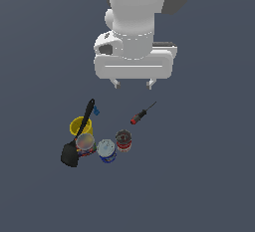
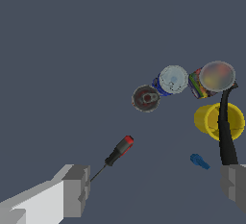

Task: Pick up a designated object from a clutter of objects.

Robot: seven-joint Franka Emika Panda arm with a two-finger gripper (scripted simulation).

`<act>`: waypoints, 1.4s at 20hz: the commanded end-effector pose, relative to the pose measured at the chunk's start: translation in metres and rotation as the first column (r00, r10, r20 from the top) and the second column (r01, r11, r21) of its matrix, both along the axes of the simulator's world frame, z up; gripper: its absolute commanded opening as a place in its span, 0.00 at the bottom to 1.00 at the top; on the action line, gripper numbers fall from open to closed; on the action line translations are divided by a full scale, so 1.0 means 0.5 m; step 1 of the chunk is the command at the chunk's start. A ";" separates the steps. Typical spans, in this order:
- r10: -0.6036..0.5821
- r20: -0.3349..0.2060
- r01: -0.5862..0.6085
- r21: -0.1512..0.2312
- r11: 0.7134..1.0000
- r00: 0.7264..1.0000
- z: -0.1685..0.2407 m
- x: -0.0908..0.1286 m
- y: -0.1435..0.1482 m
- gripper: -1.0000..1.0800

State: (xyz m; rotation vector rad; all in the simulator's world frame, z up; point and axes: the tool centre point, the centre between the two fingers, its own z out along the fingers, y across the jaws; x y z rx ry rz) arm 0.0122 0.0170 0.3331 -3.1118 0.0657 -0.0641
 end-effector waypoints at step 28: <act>-0.440 -0.036 0.440 -0.002 0.898 0.897 -0.373 -0.146 -0.298 0.96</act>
